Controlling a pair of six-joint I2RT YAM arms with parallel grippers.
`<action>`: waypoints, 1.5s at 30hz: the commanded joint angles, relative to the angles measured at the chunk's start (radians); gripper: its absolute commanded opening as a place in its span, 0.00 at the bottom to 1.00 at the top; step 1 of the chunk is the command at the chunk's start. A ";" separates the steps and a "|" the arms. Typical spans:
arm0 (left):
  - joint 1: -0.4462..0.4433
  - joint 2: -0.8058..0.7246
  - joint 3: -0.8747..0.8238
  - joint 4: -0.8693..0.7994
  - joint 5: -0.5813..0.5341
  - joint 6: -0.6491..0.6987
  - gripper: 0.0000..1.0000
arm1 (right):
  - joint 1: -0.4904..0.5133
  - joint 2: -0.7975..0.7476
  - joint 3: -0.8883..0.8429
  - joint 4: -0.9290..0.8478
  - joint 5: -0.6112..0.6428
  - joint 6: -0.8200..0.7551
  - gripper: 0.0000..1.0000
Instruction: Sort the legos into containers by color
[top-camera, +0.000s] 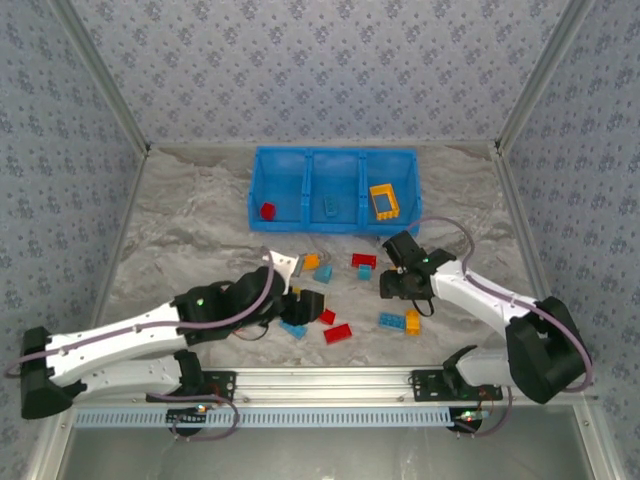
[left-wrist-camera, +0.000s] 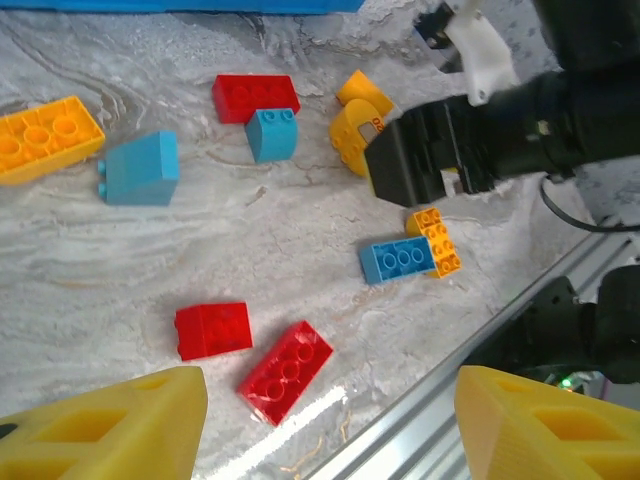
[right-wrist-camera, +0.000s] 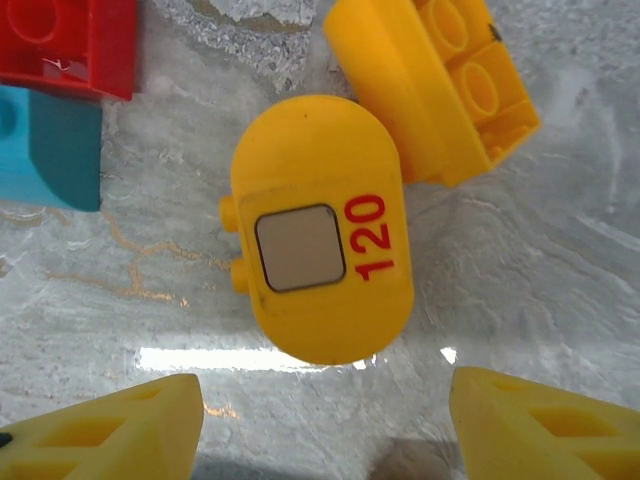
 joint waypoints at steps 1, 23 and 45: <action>-0.026 -0.072 -0.057 0.075 -0.078 -0.080 0.67 | -0.022 0.050 0.044 0.044 -0.017 -0.038 0.67; -0.041 -0.046 -0.006 0.053 -0.116 -0.042 0.67 | 0.054 0.089 0.106 0.020 0.061 -0.012 0.31; -0.042 0.247 0.344 0.157 -0.197 0.167 0.68 | -0.129 0.584 0.868 -0.238 0.375 -0.144 0.25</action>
